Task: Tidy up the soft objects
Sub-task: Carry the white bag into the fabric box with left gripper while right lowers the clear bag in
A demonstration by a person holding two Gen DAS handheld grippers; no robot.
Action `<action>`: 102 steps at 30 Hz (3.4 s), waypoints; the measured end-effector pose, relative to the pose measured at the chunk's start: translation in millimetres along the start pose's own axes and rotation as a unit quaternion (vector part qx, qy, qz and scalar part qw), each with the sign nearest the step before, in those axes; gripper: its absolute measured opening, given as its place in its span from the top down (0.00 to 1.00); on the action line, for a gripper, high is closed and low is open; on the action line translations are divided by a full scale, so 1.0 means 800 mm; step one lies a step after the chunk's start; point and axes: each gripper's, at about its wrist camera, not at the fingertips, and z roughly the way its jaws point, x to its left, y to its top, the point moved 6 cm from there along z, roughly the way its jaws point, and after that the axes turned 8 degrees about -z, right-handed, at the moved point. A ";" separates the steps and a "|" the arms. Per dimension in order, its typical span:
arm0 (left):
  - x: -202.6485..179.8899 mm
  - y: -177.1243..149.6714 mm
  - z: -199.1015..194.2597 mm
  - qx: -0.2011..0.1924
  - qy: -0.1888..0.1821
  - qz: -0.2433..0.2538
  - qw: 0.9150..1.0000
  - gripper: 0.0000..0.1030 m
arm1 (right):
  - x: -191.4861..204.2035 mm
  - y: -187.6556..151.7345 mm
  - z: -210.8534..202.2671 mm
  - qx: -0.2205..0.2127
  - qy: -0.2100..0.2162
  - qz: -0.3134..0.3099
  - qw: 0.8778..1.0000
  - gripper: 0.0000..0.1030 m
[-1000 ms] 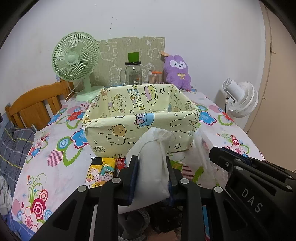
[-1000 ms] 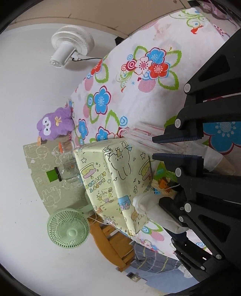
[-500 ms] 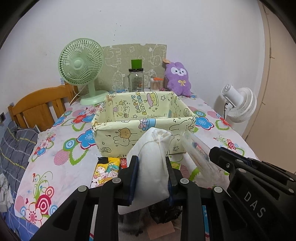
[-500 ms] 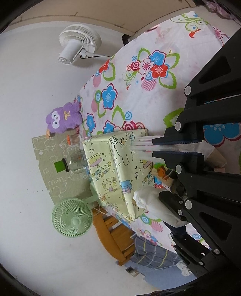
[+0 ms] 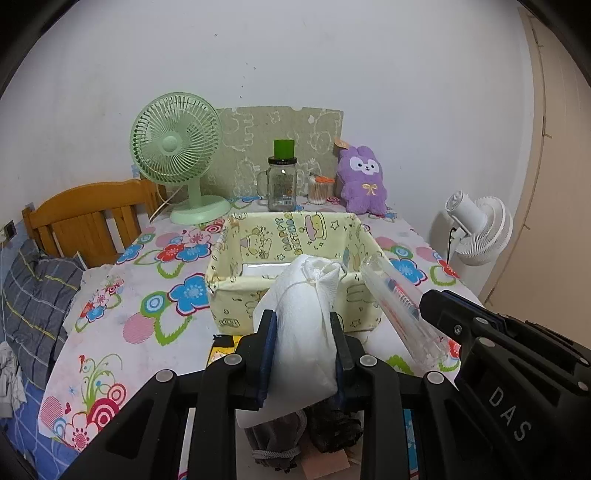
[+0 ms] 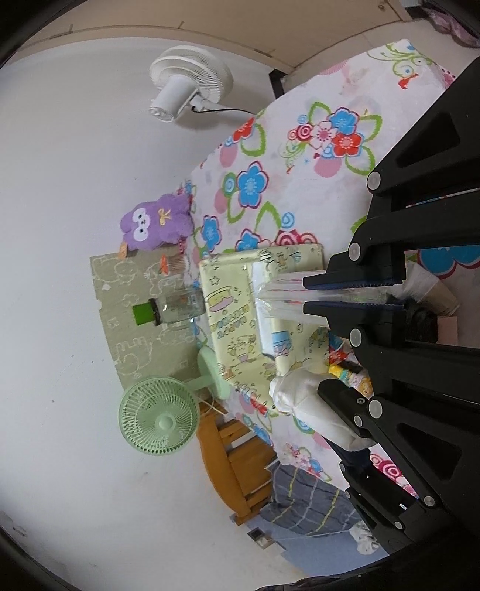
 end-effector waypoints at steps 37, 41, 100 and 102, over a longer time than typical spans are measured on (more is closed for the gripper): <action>0.007 0.072 0.050 -0.010 0.016 -0.021 1.000 0.76 | 0.009 0.084 0.054 -0.014 0.020 -0.028 0.999 0.91; 0.010 0.077 0.064 -0.007 0.020 -0.024 1.000 0.76 | 0.008 0.089 0.068 -0.012 0.024 -0.028 0.999 0.91; 0.036 0.059 0.163 0.070 0.024 -0.034 0.997 0.24 | 0.008 0.082 0.198 0.057 0.021 -0.035 0.998 0.90; 0.035 0.057 0.159 0.074 0.020 -0.034 0.996 0.22 | 0.010 0.080 0.194 0.058 0.024 -0.038 0.997 0.90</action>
